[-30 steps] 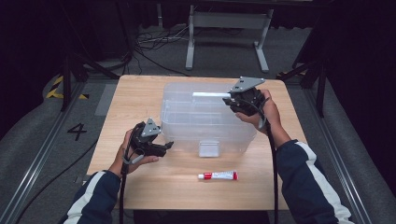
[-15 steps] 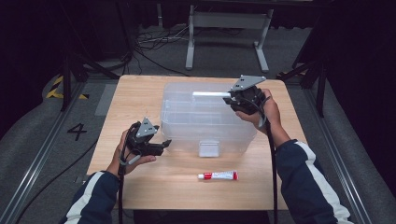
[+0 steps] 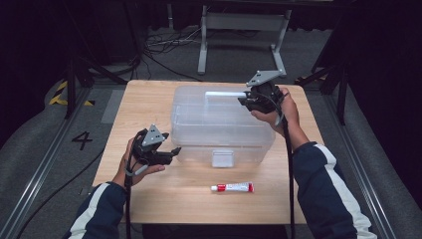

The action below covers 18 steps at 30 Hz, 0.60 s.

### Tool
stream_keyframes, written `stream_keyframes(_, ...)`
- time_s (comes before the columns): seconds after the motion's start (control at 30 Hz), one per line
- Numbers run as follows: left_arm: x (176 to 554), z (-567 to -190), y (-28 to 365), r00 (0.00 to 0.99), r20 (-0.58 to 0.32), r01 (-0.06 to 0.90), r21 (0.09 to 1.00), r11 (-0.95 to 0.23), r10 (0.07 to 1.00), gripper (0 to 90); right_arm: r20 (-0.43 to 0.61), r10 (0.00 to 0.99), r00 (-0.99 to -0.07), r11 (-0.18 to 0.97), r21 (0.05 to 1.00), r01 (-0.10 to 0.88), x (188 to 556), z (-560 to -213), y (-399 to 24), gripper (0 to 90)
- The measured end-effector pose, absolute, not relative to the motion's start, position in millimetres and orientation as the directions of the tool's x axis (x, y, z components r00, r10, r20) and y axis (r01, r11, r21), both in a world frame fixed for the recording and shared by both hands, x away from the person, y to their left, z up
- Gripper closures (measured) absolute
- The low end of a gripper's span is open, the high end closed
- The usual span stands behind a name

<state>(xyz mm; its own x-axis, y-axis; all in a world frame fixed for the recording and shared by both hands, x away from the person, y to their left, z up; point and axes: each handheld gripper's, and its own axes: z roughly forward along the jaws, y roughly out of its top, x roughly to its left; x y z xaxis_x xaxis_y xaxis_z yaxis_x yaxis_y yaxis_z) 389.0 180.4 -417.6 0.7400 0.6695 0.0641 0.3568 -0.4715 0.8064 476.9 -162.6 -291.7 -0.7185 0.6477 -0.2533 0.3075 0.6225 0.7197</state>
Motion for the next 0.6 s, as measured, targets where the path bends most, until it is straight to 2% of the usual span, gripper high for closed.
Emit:
stream_keyframes(0.33,390.1,-416.7,182.4,0.754,0.007,0.362,0.830,-0.425,0.657,39.8,-0.269,0.652,-0.709,0.633,0.707,0.314,480.2,-285.2,-159.0,70.6)
stream_keyframes(0.6,392.4,-411.9,180.1,0.766,-0.014,0.353,0.844,-0.404,0.642,56.4,-0.299,0.652,-0.696,0.648,0.696,0.308,480.4,-282.4,-156.6,70.1)
